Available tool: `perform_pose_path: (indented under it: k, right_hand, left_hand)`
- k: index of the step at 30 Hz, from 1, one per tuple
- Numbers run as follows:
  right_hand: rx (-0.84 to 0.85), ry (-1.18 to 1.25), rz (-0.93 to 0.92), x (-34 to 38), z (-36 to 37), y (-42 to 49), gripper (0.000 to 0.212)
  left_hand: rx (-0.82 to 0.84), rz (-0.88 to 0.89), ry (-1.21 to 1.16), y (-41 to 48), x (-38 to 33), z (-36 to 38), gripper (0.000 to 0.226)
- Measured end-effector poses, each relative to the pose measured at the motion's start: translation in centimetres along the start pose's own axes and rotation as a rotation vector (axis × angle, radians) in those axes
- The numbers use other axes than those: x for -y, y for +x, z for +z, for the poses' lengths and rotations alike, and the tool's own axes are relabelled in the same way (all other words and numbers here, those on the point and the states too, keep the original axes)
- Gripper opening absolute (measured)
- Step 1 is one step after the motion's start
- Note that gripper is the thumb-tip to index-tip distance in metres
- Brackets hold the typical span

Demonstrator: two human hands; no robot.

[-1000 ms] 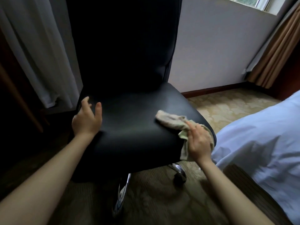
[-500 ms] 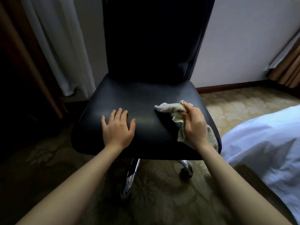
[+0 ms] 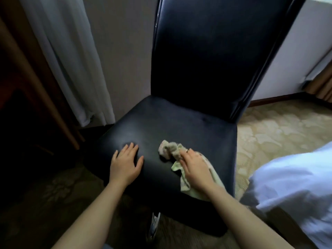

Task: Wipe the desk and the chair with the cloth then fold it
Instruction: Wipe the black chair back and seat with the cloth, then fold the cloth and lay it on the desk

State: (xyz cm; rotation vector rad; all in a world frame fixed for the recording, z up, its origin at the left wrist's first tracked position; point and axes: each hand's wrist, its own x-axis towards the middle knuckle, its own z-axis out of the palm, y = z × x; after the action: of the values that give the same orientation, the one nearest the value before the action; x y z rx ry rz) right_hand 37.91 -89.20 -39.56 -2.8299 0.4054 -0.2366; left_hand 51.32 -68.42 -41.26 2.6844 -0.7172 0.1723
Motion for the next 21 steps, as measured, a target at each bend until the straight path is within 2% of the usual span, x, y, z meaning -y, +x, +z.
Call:
perform_pose_path:
  k: [3,6,9,11,12,15,18,21]
  right_hand:
    - [0.205,0.170,0.124,1.6,-3.0,1.4,0.035]
    - [0.237,0.354,0.260,3.6,-9.0,3.6,0.040]
    - [0.196,0.585,0.324,6.7,-16.0,6.1,0.052]
    - [0.182,0.644,0.336,8.7,-21.0,7.9,0.052]
    - [0.182,0.679,0.347,9.6,-23.2,8.7,0.052]
    - [0.233,0.837,0.374,13.0,-30.0,10.9,0.051]
    - [0.313,0.980,0.388,16.5,-36.2,12.5,0.049]
    - [0.445,1.078,0.326,19.6,-41.8,14.2,0.050]
  left_hand:
    - [0.195,-0.146,-0.033,1.4,-2.5,-2.5,0.051]
    - [0.443,-0.229,-0.191,3.0,-5.0,-6.4,0.045]
    - [0.510,-0.535,-0.686,4.7,-7.2,-11.3,0.052]
    - [0.522,-0.750,-1.029,6.4,-8.8,-15.7,0.048]
    - [0.562,-0.802,-1.145,7.1,-9.4,-18.1,0.046]
    - [0.688,-0.759,-1.337,8.9,-10.9,-26.2,0.046]
    - [0.733,-0.694,-1.453,10.6,-12.6,-34.3,0.043]
    - [0.564,-0.682,-1.567,12.9,-14.2,-40.9,0.032]
